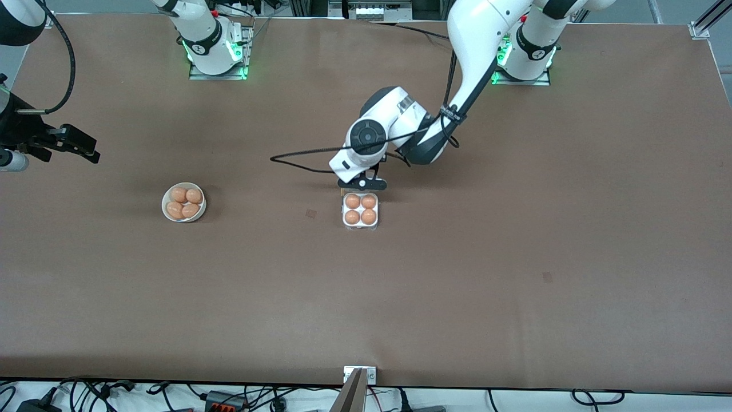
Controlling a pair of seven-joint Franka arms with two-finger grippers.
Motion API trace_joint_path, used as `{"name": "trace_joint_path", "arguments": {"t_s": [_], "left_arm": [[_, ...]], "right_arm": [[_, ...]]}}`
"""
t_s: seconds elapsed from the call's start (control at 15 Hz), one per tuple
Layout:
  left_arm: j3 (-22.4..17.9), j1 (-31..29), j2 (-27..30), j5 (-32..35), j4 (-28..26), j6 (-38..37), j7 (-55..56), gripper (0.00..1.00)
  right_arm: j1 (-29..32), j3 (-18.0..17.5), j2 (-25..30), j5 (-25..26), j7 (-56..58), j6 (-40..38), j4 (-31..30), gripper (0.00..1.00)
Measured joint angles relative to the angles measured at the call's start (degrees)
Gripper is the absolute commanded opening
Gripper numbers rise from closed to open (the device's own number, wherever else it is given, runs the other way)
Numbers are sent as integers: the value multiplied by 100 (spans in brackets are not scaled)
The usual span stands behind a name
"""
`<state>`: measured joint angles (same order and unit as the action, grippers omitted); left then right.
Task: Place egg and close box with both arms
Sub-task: 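Fold the clear lid over the eggs with the left gripper and press shut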
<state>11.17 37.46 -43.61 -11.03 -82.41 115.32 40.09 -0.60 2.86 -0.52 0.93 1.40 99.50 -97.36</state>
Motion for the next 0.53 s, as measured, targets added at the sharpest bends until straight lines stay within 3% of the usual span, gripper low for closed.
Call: {"name": "trace_joint_path", "arguments": {"t_s": [0.53], "left_arm": [[-38,-130,-274,289,902,2,-78,0]], "right_arm": [[14,-10,0,0,0,-56,0,100]]}}
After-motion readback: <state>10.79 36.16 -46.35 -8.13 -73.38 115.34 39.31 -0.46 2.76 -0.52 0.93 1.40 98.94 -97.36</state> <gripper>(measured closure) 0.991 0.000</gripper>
